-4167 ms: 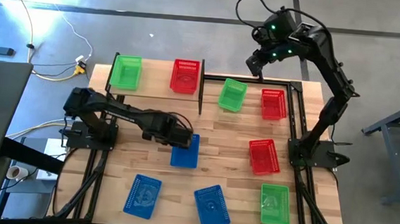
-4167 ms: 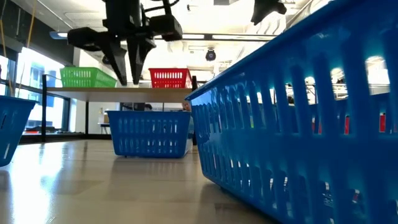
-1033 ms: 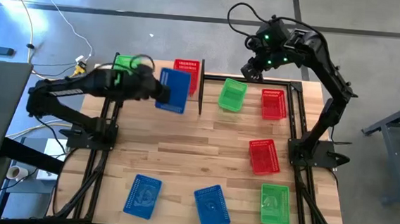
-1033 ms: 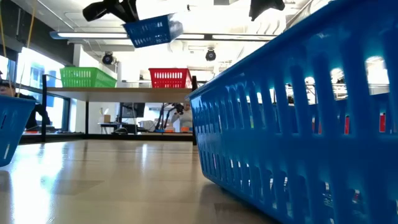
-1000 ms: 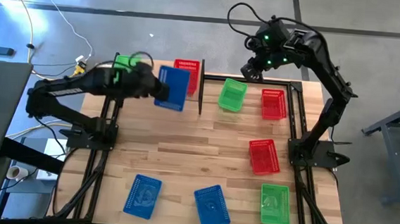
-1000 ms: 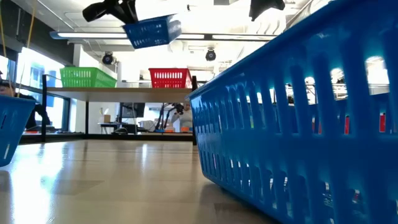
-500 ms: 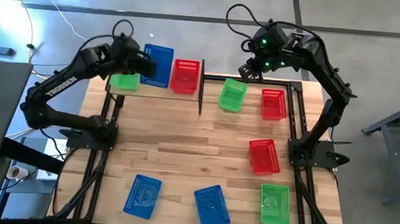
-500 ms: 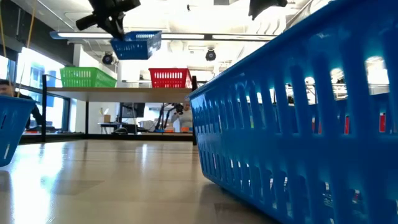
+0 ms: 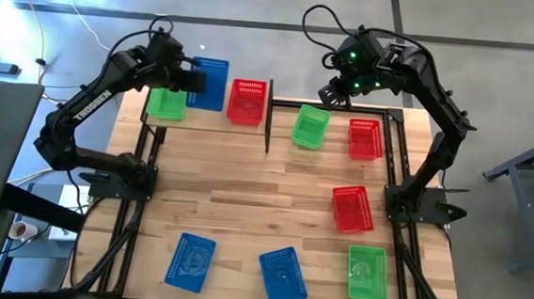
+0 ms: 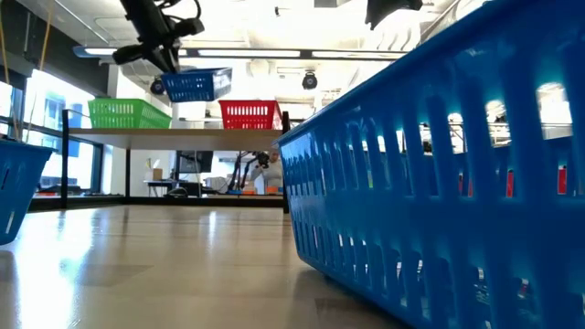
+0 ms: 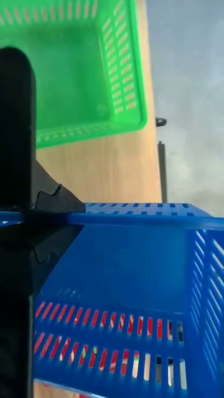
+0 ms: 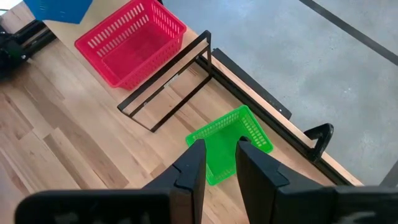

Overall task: Stack baskets on shelf by color
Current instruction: Put the top blue bin on the shelf

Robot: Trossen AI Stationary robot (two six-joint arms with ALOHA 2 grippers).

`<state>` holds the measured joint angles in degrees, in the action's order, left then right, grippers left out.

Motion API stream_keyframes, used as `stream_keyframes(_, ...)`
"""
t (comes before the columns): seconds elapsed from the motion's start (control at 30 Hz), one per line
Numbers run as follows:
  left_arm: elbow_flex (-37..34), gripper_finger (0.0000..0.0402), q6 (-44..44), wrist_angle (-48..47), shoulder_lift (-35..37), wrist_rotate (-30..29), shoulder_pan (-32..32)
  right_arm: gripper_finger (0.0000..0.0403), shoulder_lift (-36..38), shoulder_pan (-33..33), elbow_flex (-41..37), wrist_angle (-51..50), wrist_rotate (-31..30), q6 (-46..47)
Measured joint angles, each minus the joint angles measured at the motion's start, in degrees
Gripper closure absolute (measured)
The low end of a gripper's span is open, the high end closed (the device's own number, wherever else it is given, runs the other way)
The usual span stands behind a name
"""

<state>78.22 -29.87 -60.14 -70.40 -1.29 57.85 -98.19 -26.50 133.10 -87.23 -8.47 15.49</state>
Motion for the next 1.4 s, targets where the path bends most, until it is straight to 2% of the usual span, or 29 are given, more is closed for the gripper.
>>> stream_keyframes(0.7,0.0,0.0401,-4.6,-6.9,-6.3,-0.2,0.0,0.0327,0.0,0.0,0.0,0.0,0.5,-0.5)
stream_keyframes(0.97,0.0,0.0401,-5.5,-6.8,-7.9,1.3,0.0,0.0327,0.0,0.0,0.0,-0.1,2.7,-0.5)
stream_keyframes(1.4,0.0,0.0399,-6.6,-7.2,-10.0,0.2,0.0,0.0327,0.0,0.0,0.0,-0.1,2.9,-1.4)
